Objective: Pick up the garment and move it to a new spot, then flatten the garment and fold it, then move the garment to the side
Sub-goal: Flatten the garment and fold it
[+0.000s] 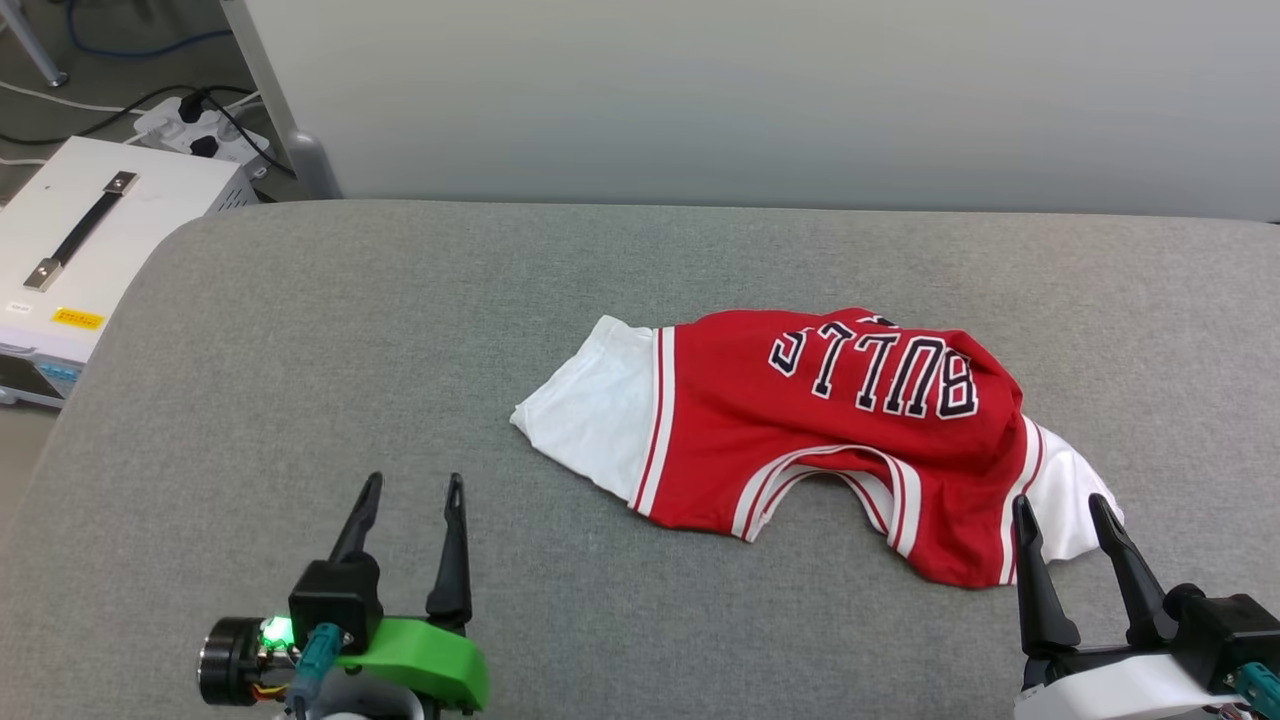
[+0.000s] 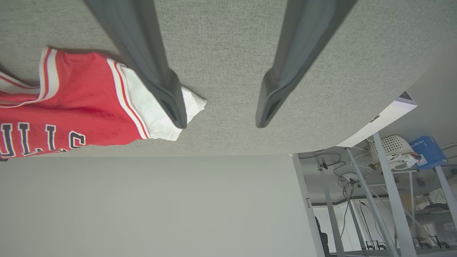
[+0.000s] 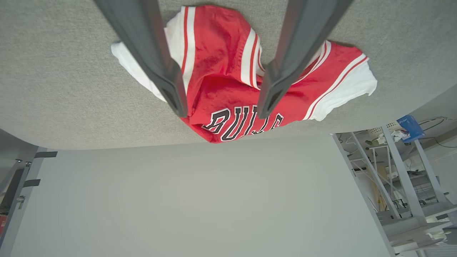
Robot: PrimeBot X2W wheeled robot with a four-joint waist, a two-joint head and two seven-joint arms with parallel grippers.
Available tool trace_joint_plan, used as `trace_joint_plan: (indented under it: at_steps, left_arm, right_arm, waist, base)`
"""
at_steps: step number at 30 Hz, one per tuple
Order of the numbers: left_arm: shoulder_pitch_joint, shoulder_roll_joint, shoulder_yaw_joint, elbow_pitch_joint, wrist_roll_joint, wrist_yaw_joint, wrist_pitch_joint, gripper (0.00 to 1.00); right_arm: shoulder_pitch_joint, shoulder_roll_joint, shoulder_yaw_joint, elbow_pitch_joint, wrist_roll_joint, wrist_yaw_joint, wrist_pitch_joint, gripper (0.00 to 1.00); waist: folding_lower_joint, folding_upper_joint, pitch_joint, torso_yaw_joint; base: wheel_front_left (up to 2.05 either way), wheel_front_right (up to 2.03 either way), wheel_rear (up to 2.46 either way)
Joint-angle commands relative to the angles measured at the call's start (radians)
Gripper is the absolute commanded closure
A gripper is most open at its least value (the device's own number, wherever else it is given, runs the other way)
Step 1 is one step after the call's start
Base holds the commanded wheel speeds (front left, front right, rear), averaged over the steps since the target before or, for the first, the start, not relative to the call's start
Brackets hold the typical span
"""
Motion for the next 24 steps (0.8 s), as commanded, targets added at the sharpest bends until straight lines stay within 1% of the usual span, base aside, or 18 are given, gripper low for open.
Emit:
trace_joint_plan:
  at_steps: [1,3,5,7,10,13,15,17,19,21,24]
  left_arm:
    - [-0.01,-0.005,0.015,-0.003,0.011,-0.009,-0.006,0.0]
    - [-0.043,0.002,0.028,-0.006,0.026,-0.025,-0.006,0.0]
    - [-0.097,0.017,0.034,-0.006,0.04,-0.051,-0.006,0.0]
    - [-0.164,0.036,0.035,0.012,0.048,-0.083,-0.006,0.0]
    - [-0.295,0.073,0.023,0.079,0.052,-0.135,-0.004,0.0]
    - [-0.432,0.099,-0.001,0.134,0.036,-0.173,0.06,0.0]
    - [-0.522,0.113,-0.026,0.164,0.009,-0.19,0.13,0.0]
    - [-0.616,0.128,-0.07,0.195,-0.034,-0.2,0.223,0.0]
    - [-0.687,0.135,-0.135,0.224,-0.102,-0.202,0.342,0.0]
    - [-0.757,0.165,-0.237,0.251,-0.188,-0.203,0.48,0.0]
    - [-0.847,0.215,-0.385,0.274,-0.35,-0.203,0.684,0.0]
  right_arm:
    - [0.001,0.001,0.002,-0.001,0.0,-0.001,-0.005,0.0]
    - [-0.008,0.001,0.001,-0.006,-0.003,-0.001,-0.005,0.0]
    - [-0.017,0.001,0.0,-0.012,-0.005,-0.001,-0.005,0.0]
    - [-0.027,0.0,0.001,-0.017,-0.008,-0.001,-0.005,0.0]
    - [-0.045,-0.006,0.006,-0.025,-0.01,-0.001,-0.005,0.0]
    - [-0.062,-0.01,0.008,-0.033,-0.011,-0.001,-0.005,0.0]
    - [-0.074,-0.012,0.011,-0.037,-0.012,-0.001,-0.005,0.0]
    - [-0.087,-0.013,0.013,-0.043,-0.014,-0.001,-0.005,0.0]
    - [-0.095,-0.013,0.013,-0.047,-0.016,-0.001,-0.005,0.0]
    - [-0.103,-0.012,0.015,-0.05,-0.016,-0.001,-0.005,0.0]
    - [-0.117,-0.011,0.019,-0.051,-0.017,-0.001,-0.005,0.0]
  waist:
    - [0.0,0.0,0.003,-0.001]
    - [0.0,0.0,0.009,-0.002]
    - [0.0,0.0,0.018,-0.003]
    - [0.0,0.0,0.029,-0.005]
    - [0.0,0.0,0.05,-0.016]
    - [0.0,0.0,0.073,-0.029]
    - [0.0,0.0,0.092,-0.042]
    - [0.0,0.0,0.113,-0.052]
    - [0.0,0.0,0.129,-0.061]
    - [0.0,0.0,0.145,-0.071]
    - [0.0,0.0,0.171,-0.086]
  base:
    - [0.0,0.0,0.0]
    - [0.0,0.0,0.0]
    - [0.0,0.0,0.0]
    - [0.0,0.0,0.0]
    - [0.0,0.0,0.0]
    - [0.0,0.0,0.0]
    - [0.0,0.0,0.0]
    - [0.0,0.0,0.0]
    - [0.0,0.0,0.0]
    - [0.0,0.0,0.0]
    - [0.0,0.0,0.0]
